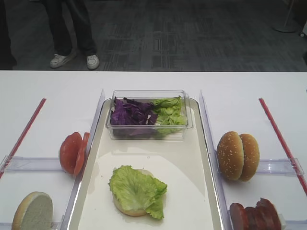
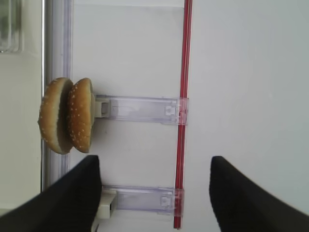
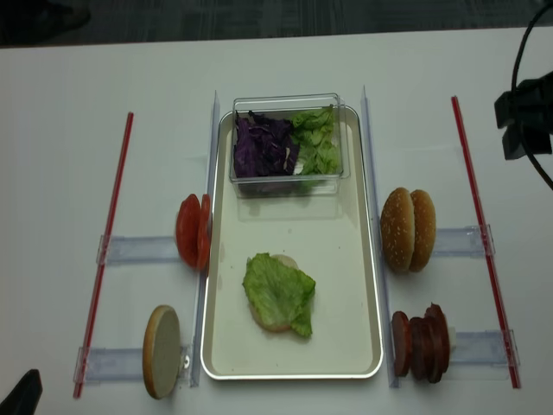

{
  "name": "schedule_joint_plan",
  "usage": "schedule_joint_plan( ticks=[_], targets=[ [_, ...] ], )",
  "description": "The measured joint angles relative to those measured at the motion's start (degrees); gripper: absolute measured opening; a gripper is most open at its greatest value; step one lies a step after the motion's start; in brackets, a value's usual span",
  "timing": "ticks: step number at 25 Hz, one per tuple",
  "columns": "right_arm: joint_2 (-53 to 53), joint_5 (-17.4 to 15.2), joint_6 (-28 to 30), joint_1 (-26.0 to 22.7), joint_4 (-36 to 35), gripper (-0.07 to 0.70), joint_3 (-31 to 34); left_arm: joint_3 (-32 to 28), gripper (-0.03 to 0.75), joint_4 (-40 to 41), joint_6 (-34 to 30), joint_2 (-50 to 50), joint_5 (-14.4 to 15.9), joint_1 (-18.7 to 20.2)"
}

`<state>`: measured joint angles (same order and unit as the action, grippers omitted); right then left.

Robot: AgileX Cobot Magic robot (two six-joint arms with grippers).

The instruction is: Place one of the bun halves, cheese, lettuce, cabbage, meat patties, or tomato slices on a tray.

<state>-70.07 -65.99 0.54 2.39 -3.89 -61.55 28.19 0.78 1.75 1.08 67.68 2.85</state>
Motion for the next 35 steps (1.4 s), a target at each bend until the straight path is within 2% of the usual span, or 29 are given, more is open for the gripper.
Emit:
schedule_joint_plan(
  ticks=[20,35],
  targets=[
    [20.1,5.2,0.3,0.0,-0.4,0.502,18.1,0.0,0.486,0.0,0.0,0.0,0.0,0.0],
    [37.4,6.2,-0.1,0.0,-0.4,0.487,28.6,0.0,0.486,0.0,0.0,0.0,0.0,0.0]
  ],
)
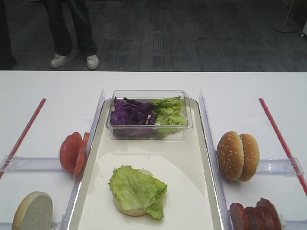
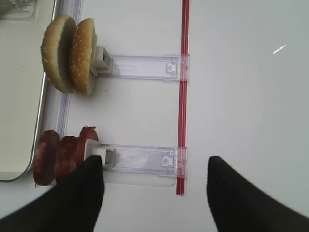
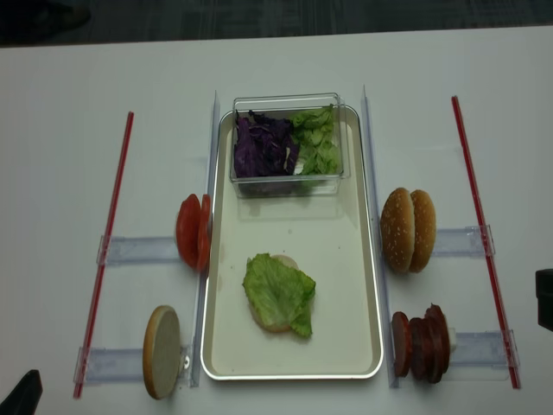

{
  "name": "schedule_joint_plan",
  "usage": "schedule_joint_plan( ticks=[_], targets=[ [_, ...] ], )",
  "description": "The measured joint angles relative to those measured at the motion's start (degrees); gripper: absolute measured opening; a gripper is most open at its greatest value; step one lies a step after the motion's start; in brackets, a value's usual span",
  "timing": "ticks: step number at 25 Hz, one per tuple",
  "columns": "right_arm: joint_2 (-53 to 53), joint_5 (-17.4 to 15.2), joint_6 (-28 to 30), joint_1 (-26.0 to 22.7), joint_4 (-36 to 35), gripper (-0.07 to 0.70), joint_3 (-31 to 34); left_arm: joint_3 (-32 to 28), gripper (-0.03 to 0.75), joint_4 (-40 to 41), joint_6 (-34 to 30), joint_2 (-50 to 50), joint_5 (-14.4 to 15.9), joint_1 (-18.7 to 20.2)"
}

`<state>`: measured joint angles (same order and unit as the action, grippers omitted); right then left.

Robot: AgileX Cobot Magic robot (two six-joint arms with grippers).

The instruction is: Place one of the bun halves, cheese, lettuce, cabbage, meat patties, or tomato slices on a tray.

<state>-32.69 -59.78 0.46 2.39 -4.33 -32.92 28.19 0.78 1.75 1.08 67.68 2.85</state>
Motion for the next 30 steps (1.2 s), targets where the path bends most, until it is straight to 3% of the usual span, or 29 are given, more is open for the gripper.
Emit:
schedule_joint_plan(
  ticks=[9,30],
  targets=[
    [10.4,-0.6,-0.5,0.0,0.0,0.487,3.8,0.0,0.486,0.0,0.0,0.0,0.0,0.0],
    [28.3,-2.9,-0.5,0.0,0.0,0.487,4.0,0.0,0.476,0.0,0.0,0.0,0.0,0.0]
  ],
)
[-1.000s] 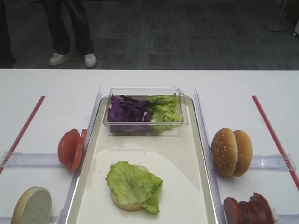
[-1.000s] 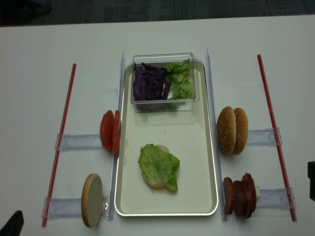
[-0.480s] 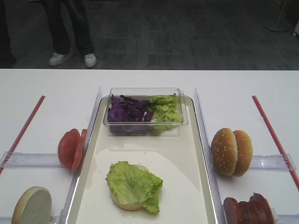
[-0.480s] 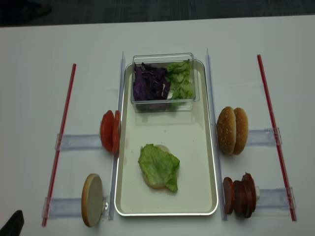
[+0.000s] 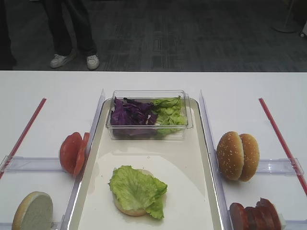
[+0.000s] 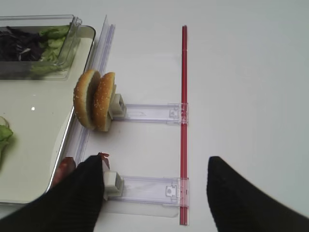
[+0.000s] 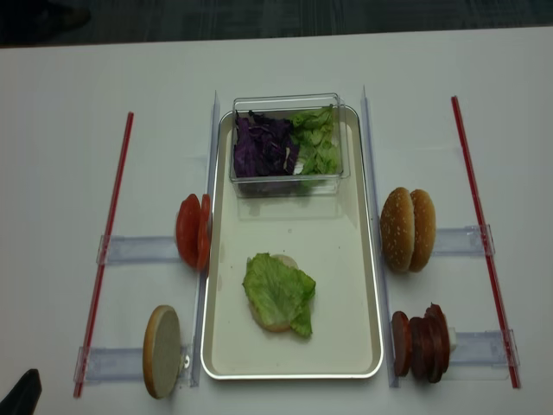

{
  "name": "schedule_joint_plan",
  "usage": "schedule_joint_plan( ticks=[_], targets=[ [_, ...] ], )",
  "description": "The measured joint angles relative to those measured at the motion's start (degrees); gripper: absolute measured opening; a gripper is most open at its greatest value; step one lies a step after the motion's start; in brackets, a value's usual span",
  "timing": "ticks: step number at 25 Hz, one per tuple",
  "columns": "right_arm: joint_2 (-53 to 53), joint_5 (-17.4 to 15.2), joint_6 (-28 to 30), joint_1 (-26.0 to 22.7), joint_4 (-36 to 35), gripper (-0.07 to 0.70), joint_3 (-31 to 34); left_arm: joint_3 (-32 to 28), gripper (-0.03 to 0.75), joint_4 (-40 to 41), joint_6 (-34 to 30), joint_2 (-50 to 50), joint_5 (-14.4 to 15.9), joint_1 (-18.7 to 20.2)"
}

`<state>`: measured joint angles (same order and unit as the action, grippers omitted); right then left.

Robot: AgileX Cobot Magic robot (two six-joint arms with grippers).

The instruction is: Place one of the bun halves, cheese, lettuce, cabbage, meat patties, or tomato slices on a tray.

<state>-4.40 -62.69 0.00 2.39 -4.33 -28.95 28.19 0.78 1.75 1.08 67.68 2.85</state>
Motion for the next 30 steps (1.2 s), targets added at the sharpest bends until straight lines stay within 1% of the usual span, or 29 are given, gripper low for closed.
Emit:
schedule_joint_plan(
  ticks=[5,30],
  targets=[
    [5.2,-0.3,0.0,0.0,0.0,0.486,0.0,0.0,0.475,0.0,0.0,0.0,0.0,0.0],
    [5.4,-0.9,0.0,0.0,0.0,0.486,1.1,0.0,0.475,0.0,0.0,0.0,0.0,0.0]
  ],
)
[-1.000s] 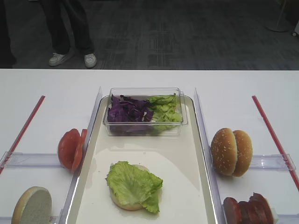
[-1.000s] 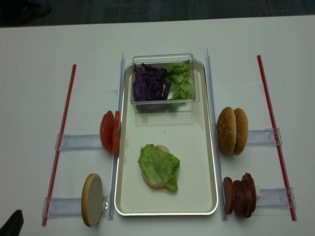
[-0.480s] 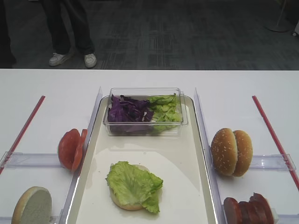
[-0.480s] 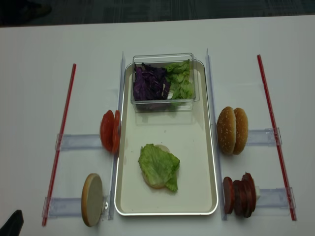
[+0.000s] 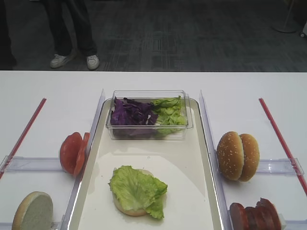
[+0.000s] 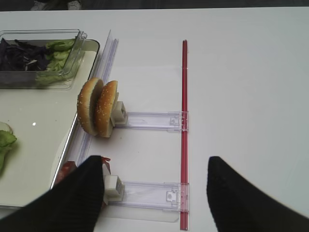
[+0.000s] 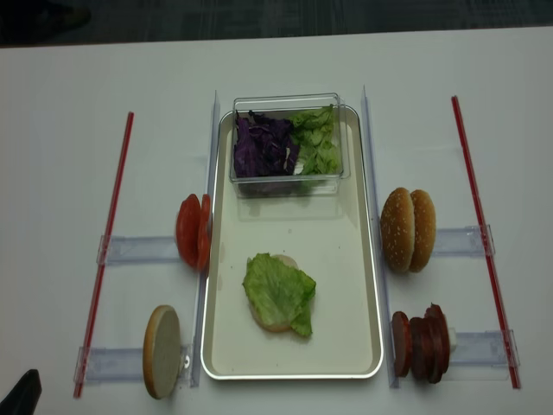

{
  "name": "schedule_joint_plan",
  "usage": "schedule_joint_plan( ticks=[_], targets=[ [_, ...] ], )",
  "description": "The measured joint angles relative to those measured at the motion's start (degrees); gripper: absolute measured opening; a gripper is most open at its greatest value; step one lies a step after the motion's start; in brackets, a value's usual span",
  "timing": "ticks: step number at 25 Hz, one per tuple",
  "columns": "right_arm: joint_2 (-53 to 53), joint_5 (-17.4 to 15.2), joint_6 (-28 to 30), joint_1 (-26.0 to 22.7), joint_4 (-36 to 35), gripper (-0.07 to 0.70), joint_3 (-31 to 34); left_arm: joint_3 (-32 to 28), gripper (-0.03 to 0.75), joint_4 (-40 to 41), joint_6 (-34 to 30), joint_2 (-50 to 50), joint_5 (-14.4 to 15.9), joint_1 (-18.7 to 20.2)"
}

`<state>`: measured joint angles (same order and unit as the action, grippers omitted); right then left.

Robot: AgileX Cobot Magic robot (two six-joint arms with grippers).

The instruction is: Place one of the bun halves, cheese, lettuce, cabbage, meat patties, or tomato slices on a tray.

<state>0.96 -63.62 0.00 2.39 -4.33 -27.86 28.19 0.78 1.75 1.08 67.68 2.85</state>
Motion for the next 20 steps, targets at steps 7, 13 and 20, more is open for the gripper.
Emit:
schedule_joint_plan(
  ticks=[7,13,20],
  targets=[
    [0.0,0.0,0.0,0.0,0.0,0.486,0.0,0.0,0.475,0.0,0.0,0.0,0.0,0.0],
    [0.0,0.0,0.0,0.0,0.0,0.486,0.0,0.0,0.475,0.0,0.0,0.0,0.0,0.0],
    [0.0,0.0,0.0,0.0,0.0,0.486,0.0,0.0,0.475,0.0,0.0,0.0,0.0,0.0]
  ],
)
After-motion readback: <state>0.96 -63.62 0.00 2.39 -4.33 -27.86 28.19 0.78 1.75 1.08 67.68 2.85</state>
